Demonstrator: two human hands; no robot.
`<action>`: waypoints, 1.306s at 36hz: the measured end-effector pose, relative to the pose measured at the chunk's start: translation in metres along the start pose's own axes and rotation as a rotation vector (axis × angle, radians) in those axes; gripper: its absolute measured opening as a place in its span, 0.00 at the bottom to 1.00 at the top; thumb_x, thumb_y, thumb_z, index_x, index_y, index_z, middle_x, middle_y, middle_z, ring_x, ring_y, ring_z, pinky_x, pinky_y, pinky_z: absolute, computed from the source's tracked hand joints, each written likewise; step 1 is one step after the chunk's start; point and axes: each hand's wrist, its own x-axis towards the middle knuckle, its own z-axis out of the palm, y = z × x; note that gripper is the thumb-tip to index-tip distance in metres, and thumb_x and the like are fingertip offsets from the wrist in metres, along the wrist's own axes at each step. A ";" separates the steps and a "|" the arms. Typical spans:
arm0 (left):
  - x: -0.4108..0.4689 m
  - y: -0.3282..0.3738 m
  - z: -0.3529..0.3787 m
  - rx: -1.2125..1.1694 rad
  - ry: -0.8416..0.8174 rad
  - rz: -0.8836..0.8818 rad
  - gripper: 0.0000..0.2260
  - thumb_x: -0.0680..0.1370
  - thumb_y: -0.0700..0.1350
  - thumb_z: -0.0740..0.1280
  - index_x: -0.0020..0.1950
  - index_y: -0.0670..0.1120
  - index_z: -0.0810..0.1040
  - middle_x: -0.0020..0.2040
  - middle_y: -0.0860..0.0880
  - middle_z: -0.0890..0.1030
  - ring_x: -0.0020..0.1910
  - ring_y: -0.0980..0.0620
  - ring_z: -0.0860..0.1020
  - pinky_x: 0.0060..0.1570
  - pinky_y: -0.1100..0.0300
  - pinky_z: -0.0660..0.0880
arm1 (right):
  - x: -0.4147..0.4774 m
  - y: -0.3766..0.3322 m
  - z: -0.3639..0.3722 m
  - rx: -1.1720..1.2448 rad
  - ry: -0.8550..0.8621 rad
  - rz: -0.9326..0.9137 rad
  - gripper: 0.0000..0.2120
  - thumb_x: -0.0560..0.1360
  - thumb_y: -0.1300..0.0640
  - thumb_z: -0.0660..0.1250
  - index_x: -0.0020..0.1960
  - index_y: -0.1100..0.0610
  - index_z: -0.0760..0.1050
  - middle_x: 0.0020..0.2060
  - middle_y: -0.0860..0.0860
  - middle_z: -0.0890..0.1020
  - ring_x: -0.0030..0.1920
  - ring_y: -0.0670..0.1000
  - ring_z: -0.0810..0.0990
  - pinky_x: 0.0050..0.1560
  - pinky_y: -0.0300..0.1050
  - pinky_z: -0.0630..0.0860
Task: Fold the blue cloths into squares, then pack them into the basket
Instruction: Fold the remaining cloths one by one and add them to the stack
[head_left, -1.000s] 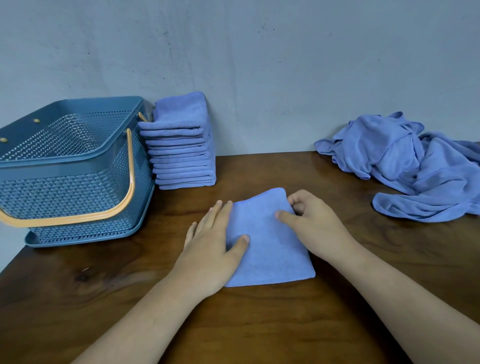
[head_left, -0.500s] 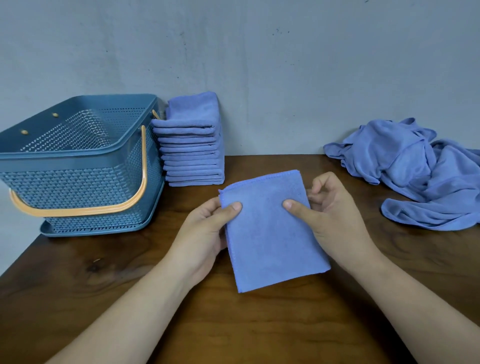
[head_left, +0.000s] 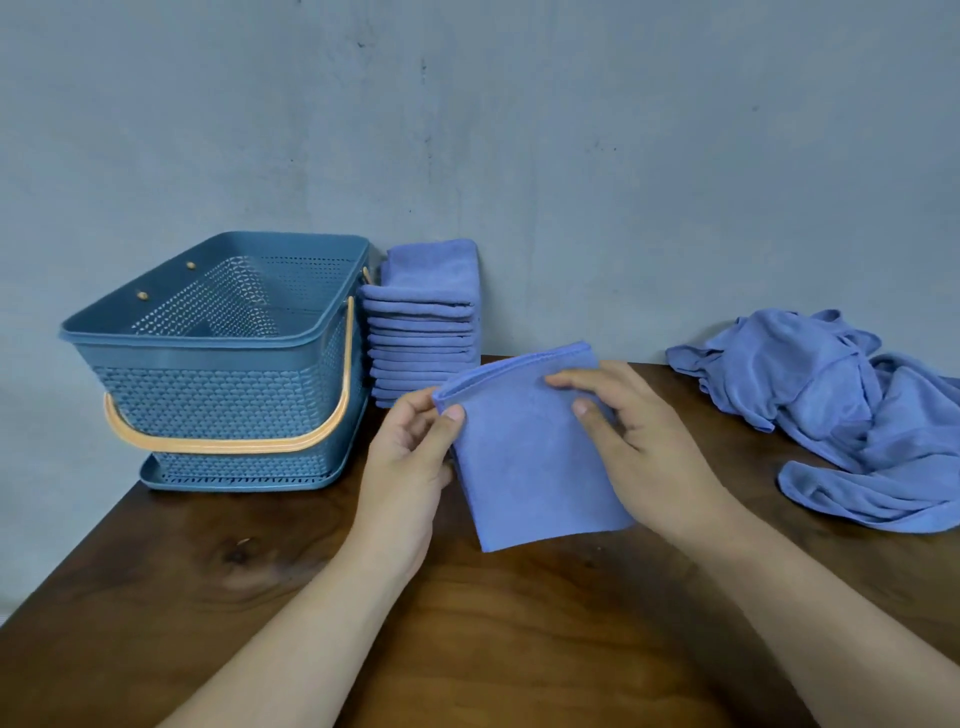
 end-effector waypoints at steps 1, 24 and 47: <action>0.002 0.002 -0.004 -0.025 0.007 0.012 0.09 0.81 0.41 0.71 0.61 0.44 0.79 0.56 0.45 0.86 0.56 0.48 0.83 0.60 0.42 0.75 | 0.006 -0.004 0.000 -0.025 -0.014 -0.028 0.16 0.87 0.57 0.60 0.69 0.42 0.79 0.59 0.39 0.77 0.53 0.48 0.79 0.55 0.39 0.73; 0.026 -0.006 -0.031 0.078 0.075 -0.049 0.12 0.83 0.40 0.70 0.67 0.48 0.78 0.60 0.47 0.85 0.61 0.46 0.84 0.62 0.42 0.81 | 0.290 -0.058 0.039 0.296 0.075 0.047 0.16 0.83 0.63 0.61 0.61 0.46 0.81 0.61 0.42 0.82 0.56 0.42 0.79 0.59 0.36 0.75; 0.030 -0.014 -0.037 0.215 -0.047 -0.038 0.25 0.70 0.58 0.73 0.65 0.51 0.78 0.60 0.51 0.85 0.60 0.48 0.84 0.62 0.43 0.80 | 0.296 0.012 0.094 -0.062 -0.064 0.306 0.22 0.78 0.56 0.68 0.72 0.50 0.76 0.67 0.52 0.79 0.62 0.54 0.79 0.58 0.44 0.75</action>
